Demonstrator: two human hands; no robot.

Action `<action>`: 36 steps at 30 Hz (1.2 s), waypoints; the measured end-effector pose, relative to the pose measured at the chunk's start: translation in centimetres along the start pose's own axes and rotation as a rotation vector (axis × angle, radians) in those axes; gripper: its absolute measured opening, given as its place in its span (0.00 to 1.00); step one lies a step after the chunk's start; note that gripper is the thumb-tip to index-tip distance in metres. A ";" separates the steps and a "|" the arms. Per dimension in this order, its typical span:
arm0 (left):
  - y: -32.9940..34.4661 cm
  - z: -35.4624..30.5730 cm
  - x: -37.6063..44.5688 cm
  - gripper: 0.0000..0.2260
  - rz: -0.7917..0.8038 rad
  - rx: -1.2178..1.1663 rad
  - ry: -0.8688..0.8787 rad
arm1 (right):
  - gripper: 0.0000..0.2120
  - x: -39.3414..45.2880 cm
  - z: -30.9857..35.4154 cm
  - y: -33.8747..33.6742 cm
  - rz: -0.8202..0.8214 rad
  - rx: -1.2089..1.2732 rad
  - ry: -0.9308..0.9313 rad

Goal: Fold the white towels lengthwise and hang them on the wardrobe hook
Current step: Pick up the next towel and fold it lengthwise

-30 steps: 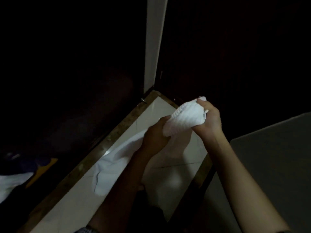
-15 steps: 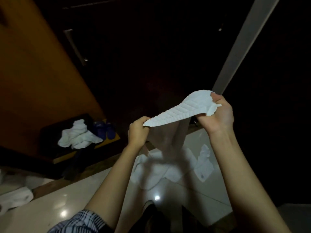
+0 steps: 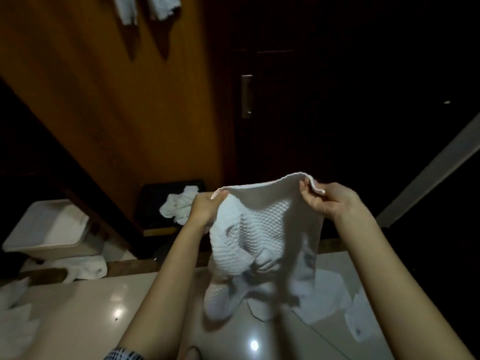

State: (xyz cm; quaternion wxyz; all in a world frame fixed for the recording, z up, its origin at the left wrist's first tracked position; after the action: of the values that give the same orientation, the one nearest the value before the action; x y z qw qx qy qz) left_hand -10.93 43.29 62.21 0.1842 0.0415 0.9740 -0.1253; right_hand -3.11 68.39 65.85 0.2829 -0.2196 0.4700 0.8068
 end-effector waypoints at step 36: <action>-24.6 0.2 3.0 0.26 0.262 -0.426 0.120 | 0.11 -1.6 -35.0 22.8 0.459 -0.224 0.148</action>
State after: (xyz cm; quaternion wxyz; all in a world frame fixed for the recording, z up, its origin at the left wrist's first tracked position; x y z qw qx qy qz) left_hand -16.72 19.58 66.53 0.1456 0.1350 0.9739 0.1102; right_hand -14.00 28.05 65.15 0.0315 -0.1955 0.4347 0.8785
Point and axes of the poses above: each hand's wrist, its own x-axis towards the middle knuckle, its own y-axis out of the palm, z = x × y, the point moved 9 cm from there along x, towards the middle knuckle, and after that the axes turned 3 degrees about -y, right-handed, at the moved point
